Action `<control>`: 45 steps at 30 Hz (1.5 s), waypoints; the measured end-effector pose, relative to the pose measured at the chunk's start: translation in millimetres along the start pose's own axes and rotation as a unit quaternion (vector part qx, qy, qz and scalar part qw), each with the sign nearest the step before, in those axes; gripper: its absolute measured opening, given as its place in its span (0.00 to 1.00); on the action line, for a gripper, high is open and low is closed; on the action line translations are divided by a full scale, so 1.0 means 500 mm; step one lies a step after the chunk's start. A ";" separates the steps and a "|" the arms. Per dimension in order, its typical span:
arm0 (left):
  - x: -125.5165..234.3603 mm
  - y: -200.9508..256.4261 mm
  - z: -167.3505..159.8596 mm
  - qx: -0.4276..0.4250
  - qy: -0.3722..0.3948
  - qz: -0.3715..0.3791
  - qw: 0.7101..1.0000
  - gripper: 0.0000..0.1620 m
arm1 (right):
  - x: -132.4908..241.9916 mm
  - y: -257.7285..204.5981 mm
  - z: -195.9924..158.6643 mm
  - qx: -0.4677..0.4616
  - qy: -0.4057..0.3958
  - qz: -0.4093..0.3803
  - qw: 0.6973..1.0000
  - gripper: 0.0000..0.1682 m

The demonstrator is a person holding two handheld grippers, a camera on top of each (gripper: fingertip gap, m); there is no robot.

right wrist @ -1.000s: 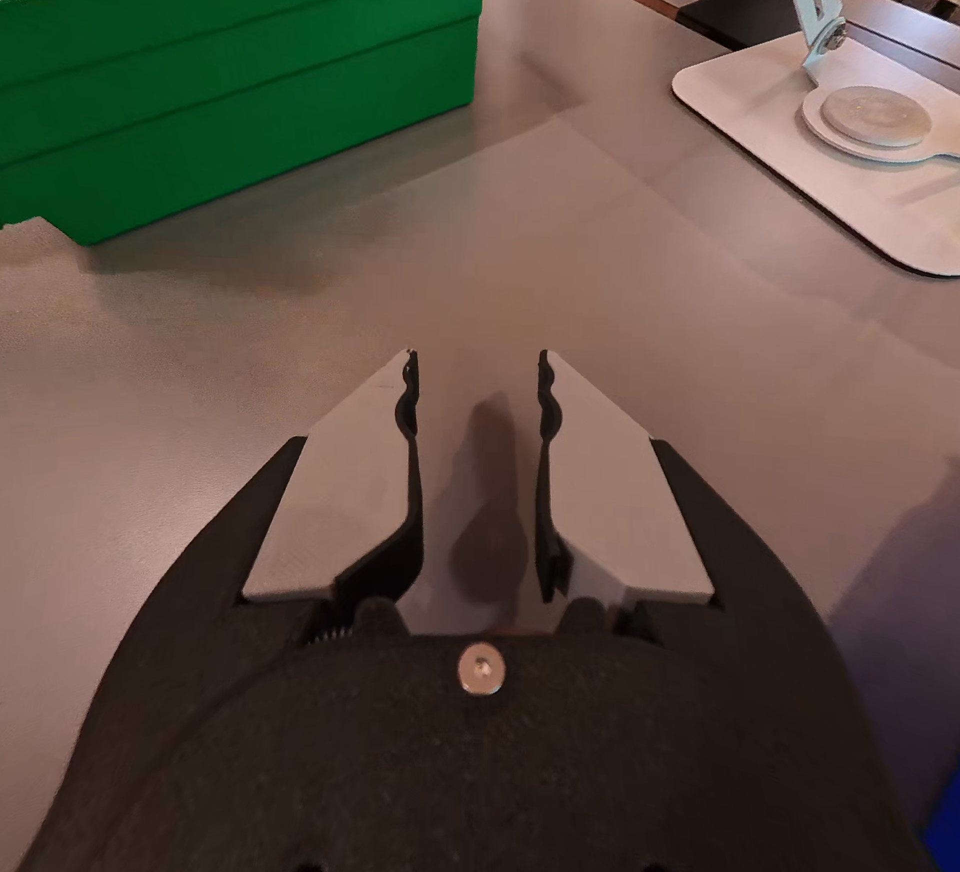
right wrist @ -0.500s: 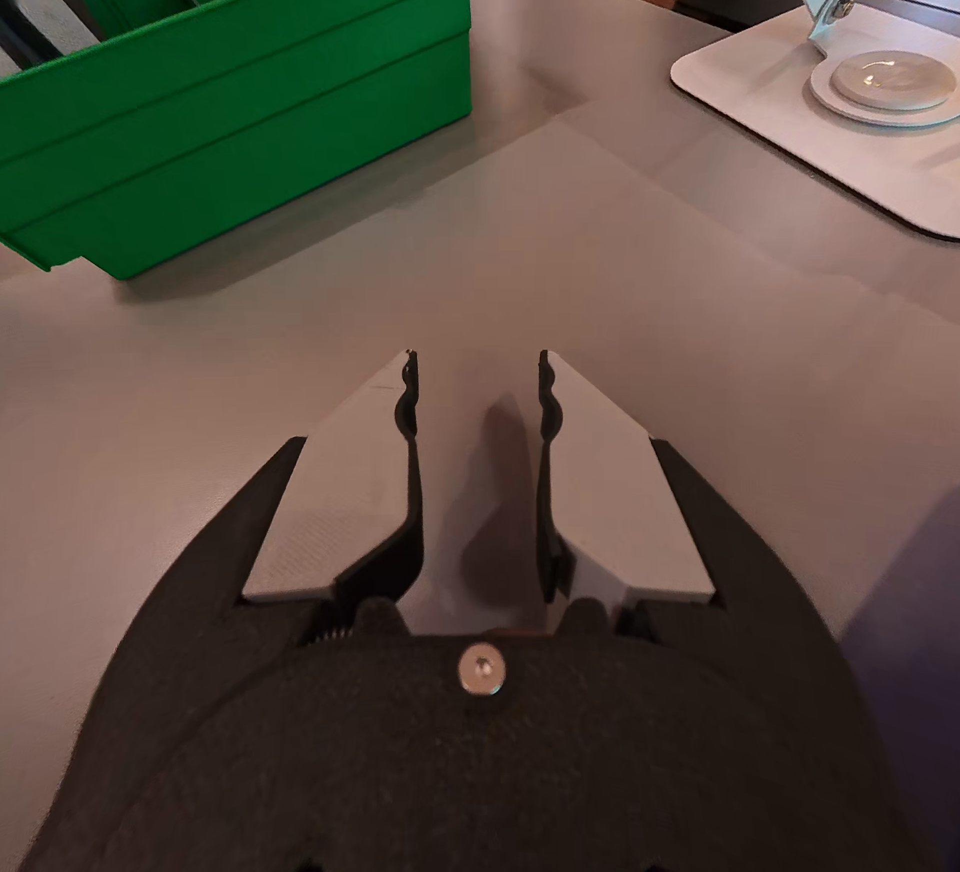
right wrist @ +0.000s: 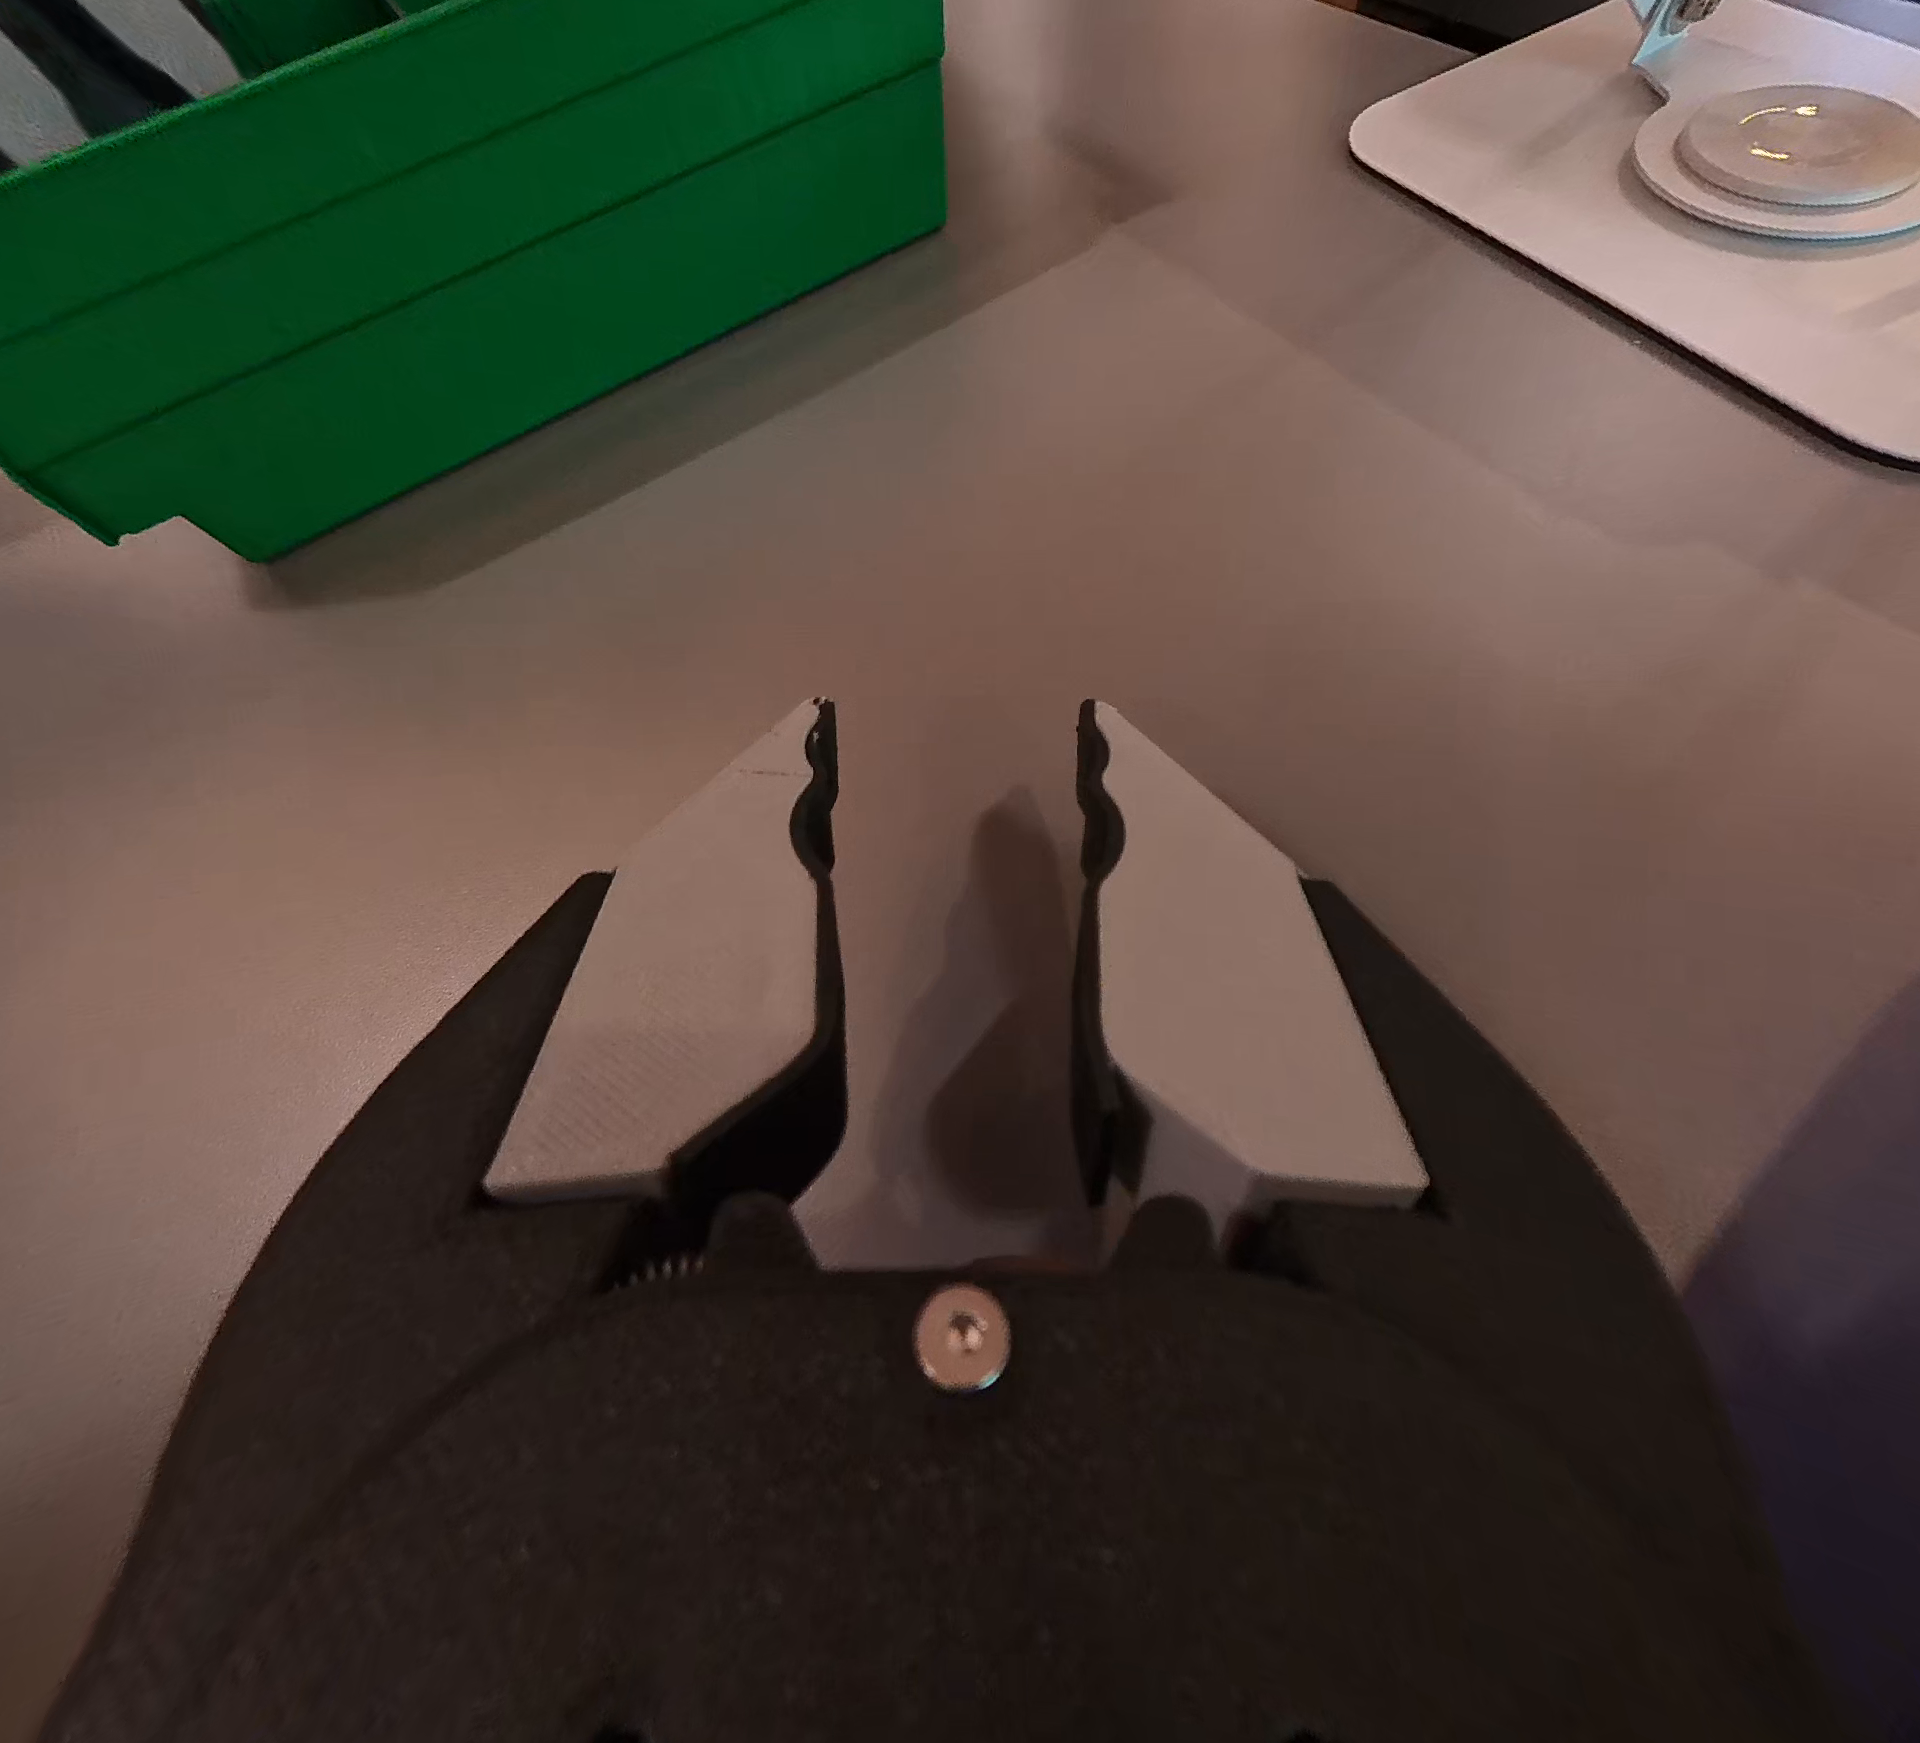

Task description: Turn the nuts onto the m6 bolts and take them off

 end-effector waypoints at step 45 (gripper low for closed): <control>-0.012 0.133 -0.058 -0.187 0.089 -0.033 0.978 0.17 | -0.001 -0.008 -0.007 0.018 -0.014 0.008 1.000 0.24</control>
Point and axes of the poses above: each gripper's, where its closed fingertips meet, x back along the fingers, z out of its top, y = z × x across the jaws, the point moved 7 cm from there along x, back along the fingers, and after that the axes turned 9 degrees about -z, right-handed, at the moved point
